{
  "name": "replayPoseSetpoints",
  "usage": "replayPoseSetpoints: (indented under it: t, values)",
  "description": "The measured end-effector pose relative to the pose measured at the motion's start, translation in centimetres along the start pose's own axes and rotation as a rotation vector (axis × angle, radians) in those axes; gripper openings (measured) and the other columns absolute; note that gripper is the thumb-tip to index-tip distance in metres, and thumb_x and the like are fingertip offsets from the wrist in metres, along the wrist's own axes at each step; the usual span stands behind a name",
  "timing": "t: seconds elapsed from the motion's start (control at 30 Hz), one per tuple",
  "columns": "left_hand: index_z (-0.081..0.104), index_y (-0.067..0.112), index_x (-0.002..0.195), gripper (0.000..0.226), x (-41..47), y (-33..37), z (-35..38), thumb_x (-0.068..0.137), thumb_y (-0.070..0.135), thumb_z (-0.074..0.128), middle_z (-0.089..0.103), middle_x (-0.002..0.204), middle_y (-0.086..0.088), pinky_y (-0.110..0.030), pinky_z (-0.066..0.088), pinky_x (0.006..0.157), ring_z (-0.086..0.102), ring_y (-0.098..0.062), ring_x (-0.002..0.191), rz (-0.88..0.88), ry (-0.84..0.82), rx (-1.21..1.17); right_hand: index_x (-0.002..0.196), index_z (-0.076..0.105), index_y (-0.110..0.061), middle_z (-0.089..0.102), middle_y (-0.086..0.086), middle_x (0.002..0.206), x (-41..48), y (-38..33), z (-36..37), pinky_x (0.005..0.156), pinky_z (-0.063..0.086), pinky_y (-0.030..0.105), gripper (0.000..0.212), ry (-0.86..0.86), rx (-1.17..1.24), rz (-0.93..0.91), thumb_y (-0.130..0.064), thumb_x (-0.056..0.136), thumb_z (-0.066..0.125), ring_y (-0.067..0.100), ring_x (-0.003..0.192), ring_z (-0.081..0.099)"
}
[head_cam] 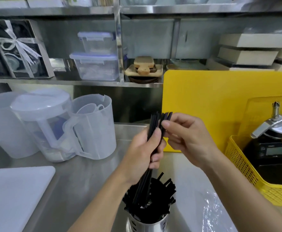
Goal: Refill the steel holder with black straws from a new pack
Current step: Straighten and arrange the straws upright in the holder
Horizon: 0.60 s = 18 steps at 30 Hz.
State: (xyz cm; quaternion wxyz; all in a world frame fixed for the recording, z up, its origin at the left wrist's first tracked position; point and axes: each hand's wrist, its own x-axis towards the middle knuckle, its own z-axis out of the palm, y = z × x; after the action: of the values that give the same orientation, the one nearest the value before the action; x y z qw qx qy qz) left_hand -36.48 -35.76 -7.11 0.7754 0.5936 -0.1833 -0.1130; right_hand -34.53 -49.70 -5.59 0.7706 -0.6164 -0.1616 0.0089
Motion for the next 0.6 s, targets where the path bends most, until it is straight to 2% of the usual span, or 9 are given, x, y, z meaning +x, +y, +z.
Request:
replayPoseSetpoints:
  t: [0.13, 0.23, 0.3, 0.37, 0.43, 0.5, 0.6]
  values:
    - [0.052, 0.007, 0.087, 0.015, -0.14, -0.11, -0.12, 0.082, 0.021, 0.051, 0.058, 0.061, -0.001, -0.016, 0.028, 0.037, 0.041, -0.007, 0.043, 0.033, 0.001, -0.077, 0.063, 0.052, 0.004, 0.041, 0.003, 0.04, -0.11, -0.12, 0.03, 0.04, 0.017, 0.022, 0.023, 0.013, -0.075, -0.032, -0.014, 0.074, 0.061, 0.014, 0.038, 0.03]
    - [0.055, 0.007, 0.094, 0.019, -0.1, 0.02, -0.16, 0.081, 0.02, 0.053, 0.063, 0.063, -0.004, -0.016, 0.03, 0.037, 0.043, -0.008, 0.043, 0.009, -0.001, -0.071, 0.074, 0.049, 0.015, 0.042, -0.001, 0.04, -0.21, -0.23, -0.01, 0.045, 0.014, 0.029, 0.032, 0.009, -0.072, -0.005, -0.014, 0.074, 0.063, 0.015, 0.04, 0.031]
    - [0.057, 0.007, 0.096, 0.02, -0.15, 0.03, -0.3, 0.082, 0.02, 0.053, 0.065, 0.066, -0.005, -0.016, 0.031, 0.038, 0.043, -0.008, 0.044, -0.004, -0.033, -0.037, 0.074, 0.059, 0.005, 0.045, 0.0, 0.042, -0.43, -0.49, 0.07, 0.043, 0.016, 0.025, 0.024, -0.024, -0.106, 0.02, -0.013, 0.071, 0.074, 0.016, 0.035, 0.035]
    - [0.058, 0.008, 0.095, 0.02, -0.22, -0.05, -0.35, 0.084, 0.023, 0.051, 0.064, 0.069, -0.004, -0.015, 0.03, 0.038, 0.042, -0.007, 0.045, -0.031, -0.064, -0.038, 0.067, 0.063, -0.008, 0.047, 0.002, 0.042, -0.6, -0.85, 0.45, 0.039, 0.019, 0.022, 0.017, -0.053, -0.154, 0.041, -0.022, 0.068, 0.072, 0.013, 0.033, 0.038]
    - [0.057, 0.007, 0.095, 0.022, -0.28, -0.11, -0.23, 0.086, 0.025, 0.049, 0.064, 0.071, -0.004, -0.015, 0.031, 0.039, 0.042, -0.008, 0.047, -0.048, -0.082, -0.076, 0.066, 0.063, -0.007, 0.049, 0.003, 0.043, -0.52, -0.84, 0.61, 0.037, 0.021, 0.019, 0.018, -0.035, -0.152, 0.044, -0.025, 0.067, 0.069, 0.011, 0.032, 0.038]
    - [0.057, 0.006, 0.096, 0.022, -0.36, -0.14, -0.17, 0.087, 0.024, 0.048, 0.065, 0.074, -0.005, -0.017, 0.034, 0.04, 0.045, -0.01, 0.049, -0.055, -0.082, -0.115, 0.068, 0.063, -0.005, 0.047, 0.013, 0.052, -0.31, -0.63, 0.54, 0.038, 0.022, 0.019, 0.018, -0.004, -0.121, 0.043, -0.018, 0.069, 0.075, 0.012, 0.033, 0.035]
    - [0.058, 0.007, 0.1, 0.024, -0.44, -0.1, -0.23, 0.086, 0.025, 0.049, 0.067, 0.071, -0.002, -0.021, 0.04, 0.041, 0.056, -0.016, 0.054, -0.068, -0.071, -0.082, 0.068, 0.064, -0.008, 0.043, 0.016, 0.062, -0.21, -0.54, 0.43, 0.044, 0.014, 0.026, 0.011, 0.011, -0.098, 0.07, -0.016, 0.07, 0.071, 0.015, 0.042, 0.03]
